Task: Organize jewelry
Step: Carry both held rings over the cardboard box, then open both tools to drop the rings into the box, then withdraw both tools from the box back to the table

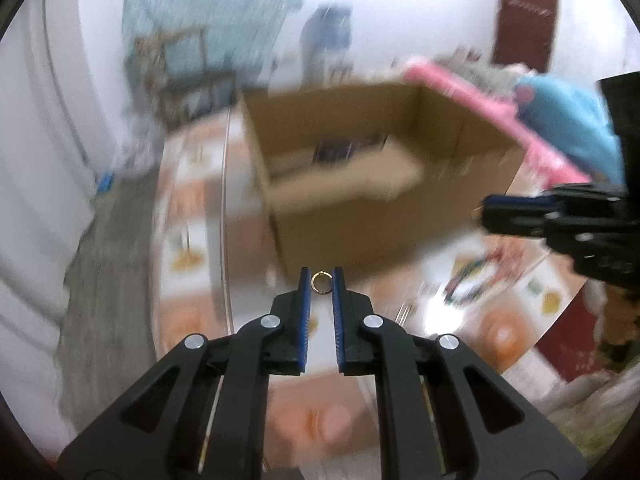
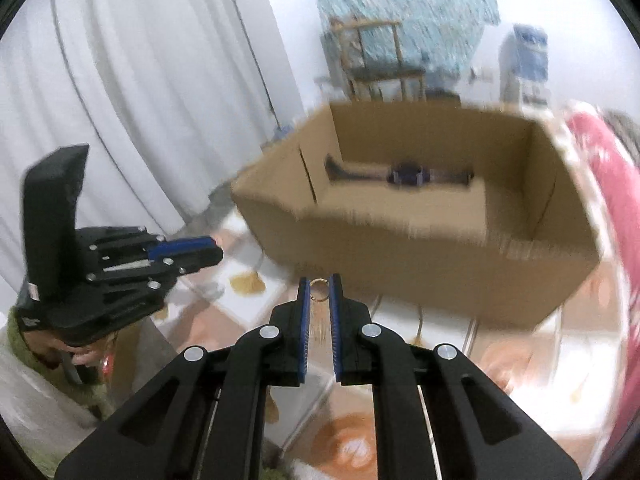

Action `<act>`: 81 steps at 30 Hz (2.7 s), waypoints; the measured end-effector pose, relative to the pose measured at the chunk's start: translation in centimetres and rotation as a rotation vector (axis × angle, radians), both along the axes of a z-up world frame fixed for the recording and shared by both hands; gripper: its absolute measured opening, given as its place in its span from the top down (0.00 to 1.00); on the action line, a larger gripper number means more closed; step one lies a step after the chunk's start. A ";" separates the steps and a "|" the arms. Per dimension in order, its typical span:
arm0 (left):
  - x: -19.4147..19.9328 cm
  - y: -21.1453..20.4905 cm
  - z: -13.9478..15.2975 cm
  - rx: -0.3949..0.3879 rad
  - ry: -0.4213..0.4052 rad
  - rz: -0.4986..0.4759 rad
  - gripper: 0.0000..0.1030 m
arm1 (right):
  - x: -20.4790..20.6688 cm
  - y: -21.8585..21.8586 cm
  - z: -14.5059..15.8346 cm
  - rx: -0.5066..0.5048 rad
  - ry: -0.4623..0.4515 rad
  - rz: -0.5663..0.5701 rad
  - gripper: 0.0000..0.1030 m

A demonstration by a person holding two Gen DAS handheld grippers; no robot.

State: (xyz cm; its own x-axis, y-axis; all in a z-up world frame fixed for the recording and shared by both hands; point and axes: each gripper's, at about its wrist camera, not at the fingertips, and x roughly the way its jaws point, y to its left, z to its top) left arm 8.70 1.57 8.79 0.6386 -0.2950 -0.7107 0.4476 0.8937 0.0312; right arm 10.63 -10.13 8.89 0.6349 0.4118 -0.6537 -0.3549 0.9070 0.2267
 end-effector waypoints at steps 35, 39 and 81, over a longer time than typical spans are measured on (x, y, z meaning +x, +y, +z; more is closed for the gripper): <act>21.5 -10.4 -1.8 0.152 0.373 -0.165 0.65 | 24.2 -6.6 -5.0 0.005 0.540 -0.089 0.68; 19.9 -8.8 1.4 0.100 0.284 -0.147 0.59 | 21.8 -8.2 -1.4 0.034 0.431 -0.120 0.64; -2.0 -1.8 -5.7 0.010 0.123 0.053 0.22 | -3.2 -7.6 -2.3 -0.178 0.074 -0.330 0.07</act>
